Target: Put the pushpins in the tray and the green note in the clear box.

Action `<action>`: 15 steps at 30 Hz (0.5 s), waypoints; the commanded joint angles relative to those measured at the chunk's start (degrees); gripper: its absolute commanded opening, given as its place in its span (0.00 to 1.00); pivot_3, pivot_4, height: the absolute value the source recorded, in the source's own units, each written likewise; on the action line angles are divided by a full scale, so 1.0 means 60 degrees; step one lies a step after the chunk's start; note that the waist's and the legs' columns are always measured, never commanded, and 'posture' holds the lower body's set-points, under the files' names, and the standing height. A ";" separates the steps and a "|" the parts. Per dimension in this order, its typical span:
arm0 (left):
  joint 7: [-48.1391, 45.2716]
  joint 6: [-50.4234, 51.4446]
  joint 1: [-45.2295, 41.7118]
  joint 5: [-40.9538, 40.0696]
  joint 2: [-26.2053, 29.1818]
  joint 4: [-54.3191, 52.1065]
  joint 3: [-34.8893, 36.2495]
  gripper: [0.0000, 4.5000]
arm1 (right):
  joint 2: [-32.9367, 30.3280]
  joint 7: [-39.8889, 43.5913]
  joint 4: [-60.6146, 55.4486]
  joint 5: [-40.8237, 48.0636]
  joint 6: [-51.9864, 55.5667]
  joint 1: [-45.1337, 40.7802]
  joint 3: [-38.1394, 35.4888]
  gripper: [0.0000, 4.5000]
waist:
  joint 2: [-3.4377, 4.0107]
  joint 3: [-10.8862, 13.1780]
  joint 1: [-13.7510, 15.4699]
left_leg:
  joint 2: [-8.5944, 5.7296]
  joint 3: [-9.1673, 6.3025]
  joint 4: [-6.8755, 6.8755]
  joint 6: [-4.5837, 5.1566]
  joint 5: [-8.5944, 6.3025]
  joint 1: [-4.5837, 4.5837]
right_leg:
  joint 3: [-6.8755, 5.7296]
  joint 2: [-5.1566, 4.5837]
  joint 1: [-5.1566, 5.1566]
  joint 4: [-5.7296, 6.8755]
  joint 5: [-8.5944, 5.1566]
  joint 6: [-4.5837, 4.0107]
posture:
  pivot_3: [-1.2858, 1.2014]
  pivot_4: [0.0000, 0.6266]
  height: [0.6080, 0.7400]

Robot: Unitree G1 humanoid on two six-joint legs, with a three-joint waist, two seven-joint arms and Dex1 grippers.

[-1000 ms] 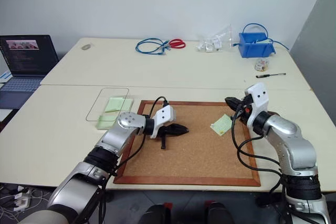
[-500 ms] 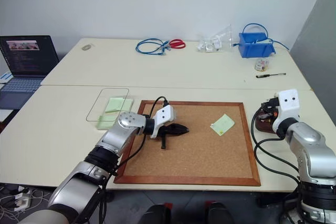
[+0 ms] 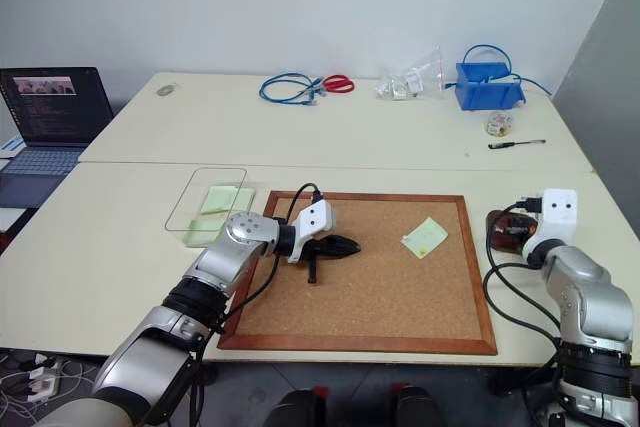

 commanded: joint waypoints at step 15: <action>0.0089 0.0102 0.0063 0.0811 0.0076 0.0838 -0.0392 0.00 | -0.1487 0.3968 -0.2394 0.0994 -0.1748 0.1397 0.0899 0.81 | -0.0004 0.0005 0.0000 | 0.0002 -0.0003 -0.0006 0.0000 0.0000 -0.0006 | -0.0003 0.0002 -0.0001 -0.0010 -0.0031 0.0053 | 0.52 0.24 1.00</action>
